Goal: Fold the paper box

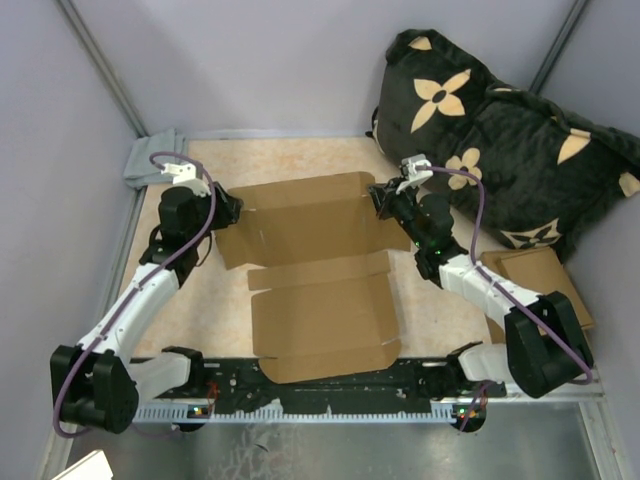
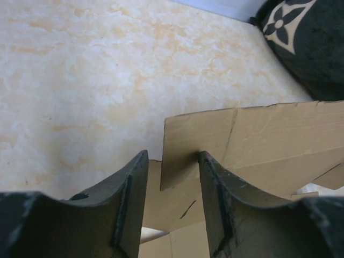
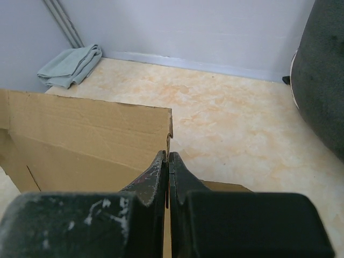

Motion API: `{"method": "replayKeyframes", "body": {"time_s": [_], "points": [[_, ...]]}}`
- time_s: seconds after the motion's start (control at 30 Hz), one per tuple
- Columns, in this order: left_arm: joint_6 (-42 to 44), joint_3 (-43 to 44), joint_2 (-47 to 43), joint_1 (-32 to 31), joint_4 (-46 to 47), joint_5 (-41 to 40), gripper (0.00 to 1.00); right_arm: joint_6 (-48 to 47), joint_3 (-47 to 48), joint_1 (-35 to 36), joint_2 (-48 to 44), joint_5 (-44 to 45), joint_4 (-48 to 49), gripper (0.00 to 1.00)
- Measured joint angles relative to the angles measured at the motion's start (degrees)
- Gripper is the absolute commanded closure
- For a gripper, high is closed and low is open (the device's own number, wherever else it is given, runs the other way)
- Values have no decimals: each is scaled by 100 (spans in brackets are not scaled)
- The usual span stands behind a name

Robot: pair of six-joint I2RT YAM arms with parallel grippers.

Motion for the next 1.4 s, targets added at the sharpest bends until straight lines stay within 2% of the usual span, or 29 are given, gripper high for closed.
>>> {"method": "replayKeyframes", "body": {"time_s": [0.43,0.57,0.63,0.67,0.77,0.83,0.93,1.2,1.4], "points": [[-63,-208,-247,0,697,850,85,11,0,0,-46,-179,-240,99],[-63,-216,-238,0,717,1034,100,44,2,0,-46,-219,-323,99],[-57,-214,-205,0,713,1080,100,50,2,0,-46,-223,-374,97],[-46,-210,-179,0,708,1104,100,55,2,0,-46,-223,-402,93],[33,-157,-122,-13,599,1134,100,85,61,0,-46,-225,-640,72],[162,-127,-133,-57,549,1126,100,111,188,0,-46,-214,-931,62],[413,-125,-275,-131,479,1110,100,90,485,0,-46,-157,-1434,52],[968,-199,-1016,-249,485,1088,100,-275,1530,0,-166,105,-3145,47],[1233,-282,-1071,-365,592,1150,100,-614,2363,0,-245,125,-4225,42]]}}
